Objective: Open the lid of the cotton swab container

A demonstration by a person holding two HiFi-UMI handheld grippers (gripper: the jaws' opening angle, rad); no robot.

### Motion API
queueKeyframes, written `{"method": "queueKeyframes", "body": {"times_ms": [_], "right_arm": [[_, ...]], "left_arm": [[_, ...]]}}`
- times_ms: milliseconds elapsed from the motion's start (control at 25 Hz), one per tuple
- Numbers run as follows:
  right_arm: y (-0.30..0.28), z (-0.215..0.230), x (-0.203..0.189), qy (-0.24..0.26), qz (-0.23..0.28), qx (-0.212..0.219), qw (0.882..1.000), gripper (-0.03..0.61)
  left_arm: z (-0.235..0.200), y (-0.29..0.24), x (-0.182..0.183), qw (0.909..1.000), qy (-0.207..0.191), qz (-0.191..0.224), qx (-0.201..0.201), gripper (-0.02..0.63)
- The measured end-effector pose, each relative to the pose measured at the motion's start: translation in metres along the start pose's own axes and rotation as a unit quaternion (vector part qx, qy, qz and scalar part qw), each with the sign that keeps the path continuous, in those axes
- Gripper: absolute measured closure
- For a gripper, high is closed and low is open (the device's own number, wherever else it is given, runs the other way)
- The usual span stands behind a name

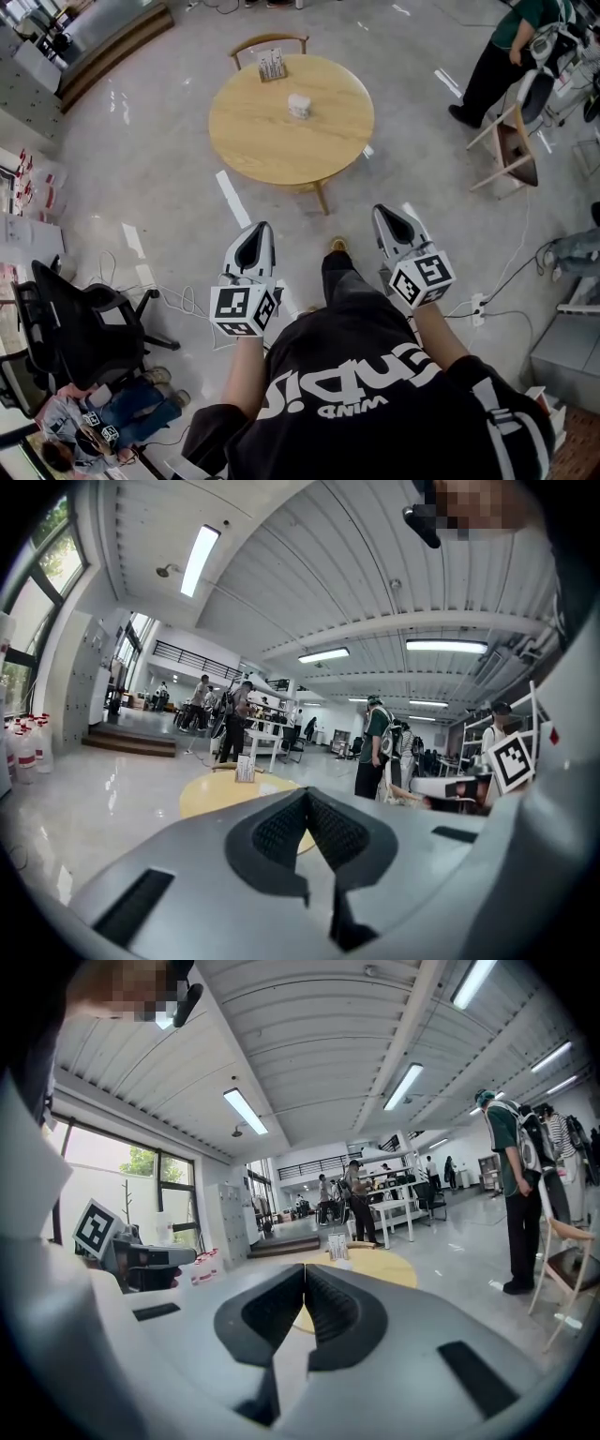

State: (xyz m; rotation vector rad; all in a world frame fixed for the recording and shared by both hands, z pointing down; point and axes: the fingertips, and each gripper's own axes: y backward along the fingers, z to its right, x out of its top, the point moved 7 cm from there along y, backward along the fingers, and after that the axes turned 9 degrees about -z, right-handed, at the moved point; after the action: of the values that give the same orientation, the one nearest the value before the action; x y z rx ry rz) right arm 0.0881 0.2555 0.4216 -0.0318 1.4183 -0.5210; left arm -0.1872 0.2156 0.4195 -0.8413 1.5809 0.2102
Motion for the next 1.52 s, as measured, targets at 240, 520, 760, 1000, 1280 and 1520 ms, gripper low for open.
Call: {"method": "queueKeyframes", "body": {"times_ms": [240, 520, 760, 1000, 1280, 1520], "right_arm": [[-0.024, 0.017, 0.012, 0.001, -0.003, 0.004, 1.0, 0.577], [-0.052, 0.039, 0.024, 0.0, -0.007, 0.01, 1.0, 0.577], [-0.078, 0.059, 0.04, -0.002, -0.011, 0.028, 1.0, 0.577], [-0.101, 0.082, 0.055, 0.005, -0.016, 0.04, 0.999, 0.577], [-0.126, 0.113, 0.067, 0.012, -0.023, 0.056, 0.998, 0.577], [-0.145, 0.133, 0.082, 0.026, -0.023, 0.078, 0.996, 0.576]], "left_arm": [[-0.008, -0.028, 0.016, 1.0, 0.001, 0.001, -0.004, 0.604], [-0.015, -0.059, 0.033, 1.0, 0.0, -0.006, 0.001, 0.604], [-0.02, -0.086, 0.052, 0.9999, 0.0, -0.009, 0.013, 0.604], [-0.02, -0.114, 0.064, 0.9997, 0.009, -0.012, 0.02, 0.604], [-0.019, -0.144, 0.075, 0.9991, 0.017, -0.011, 0.039, 0.604], [-0.016, -0.165, 0.086, 0.9981, 0.02, -0.004, 0.059, 0.604]]}}
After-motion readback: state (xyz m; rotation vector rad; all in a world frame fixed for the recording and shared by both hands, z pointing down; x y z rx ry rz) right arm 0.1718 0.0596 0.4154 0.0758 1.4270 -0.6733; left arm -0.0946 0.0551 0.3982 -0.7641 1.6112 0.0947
